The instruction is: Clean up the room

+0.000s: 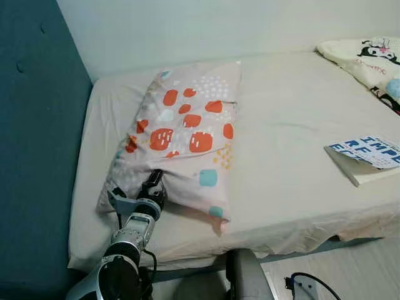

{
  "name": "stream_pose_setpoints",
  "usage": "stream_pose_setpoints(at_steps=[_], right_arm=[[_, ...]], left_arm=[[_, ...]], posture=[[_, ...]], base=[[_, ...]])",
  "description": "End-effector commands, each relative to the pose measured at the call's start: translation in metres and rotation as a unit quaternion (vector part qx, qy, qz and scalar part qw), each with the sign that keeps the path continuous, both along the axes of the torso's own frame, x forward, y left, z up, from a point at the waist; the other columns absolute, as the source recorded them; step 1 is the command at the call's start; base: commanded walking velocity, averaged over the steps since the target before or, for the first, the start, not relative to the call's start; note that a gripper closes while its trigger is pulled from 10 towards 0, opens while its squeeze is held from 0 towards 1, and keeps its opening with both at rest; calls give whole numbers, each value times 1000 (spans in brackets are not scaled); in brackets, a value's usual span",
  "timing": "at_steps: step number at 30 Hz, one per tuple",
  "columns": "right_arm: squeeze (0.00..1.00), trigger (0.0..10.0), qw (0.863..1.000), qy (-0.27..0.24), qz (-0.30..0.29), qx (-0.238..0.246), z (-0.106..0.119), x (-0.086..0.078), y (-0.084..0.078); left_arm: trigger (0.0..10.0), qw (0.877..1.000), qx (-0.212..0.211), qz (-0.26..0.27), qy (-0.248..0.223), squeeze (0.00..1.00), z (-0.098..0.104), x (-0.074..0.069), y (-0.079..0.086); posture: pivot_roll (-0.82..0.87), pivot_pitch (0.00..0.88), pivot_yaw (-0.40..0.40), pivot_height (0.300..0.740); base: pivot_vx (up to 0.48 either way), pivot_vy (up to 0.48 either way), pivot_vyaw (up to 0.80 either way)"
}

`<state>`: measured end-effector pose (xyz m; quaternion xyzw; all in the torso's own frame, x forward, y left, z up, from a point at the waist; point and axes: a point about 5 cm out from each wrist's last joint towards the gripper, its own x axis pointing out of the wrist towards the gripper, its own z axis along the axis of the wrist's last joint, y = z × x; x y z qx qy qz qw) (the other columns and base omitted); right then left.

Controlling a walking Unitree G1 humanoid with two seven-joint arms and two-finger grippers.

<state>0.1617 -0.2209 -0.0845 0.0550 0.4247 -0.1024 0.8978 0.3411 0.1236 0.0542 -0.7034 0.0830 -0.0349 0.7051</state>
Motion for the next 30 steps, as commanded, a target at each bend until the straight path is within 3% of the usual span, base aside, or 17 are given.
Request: stream_pose_setpoints(at_steps=[1, 7, 12, 15, 21, 30], right_arm=[[0, 10000, 999, 27, 14, 16, -8, -13, 9], [0, 10000, 999, 26, 16, 15, -7, -12, 9], [0, 10000, 999, 25, 16, 15, -7, -12, 9], [0, 10000, 999, 26, 17, 16, -7, -11, 10], [0, 10000, 999, 24, 19, 18, -7, -11, 12], [0, 10000, 999, 24, 17, 18, -8, -13, 12]], left_arm=[[10000, 1000, 11, -3, -8, 0, -7, -6, 1], [10000, 998, 44, -26, 26, 0, -24, -19, -12], [10000, 999, 37, -33, 22, 0, -25, -22, -16], [10000, 997, 27, -72, -11, 0, -24, -27, -27], [10000, 995, 49, -87, 20, 0, -41, -41, -35], [10000, 991, 87, -99, 29, 0, -36, -37, -56]], posture=[[-90, 272, 11, 598], [-97, 270, 11, 598], [-98, 270, 11, 598], [-86, 263, 13, 598], [-93, 264, 13, 598], [-107, 278, 10, 598]], base=[[0, 0, 0], [0, 0, 0], [0, 0, 0], [0, 0, 0], [0, 0, 0], [0, 0, 0]])
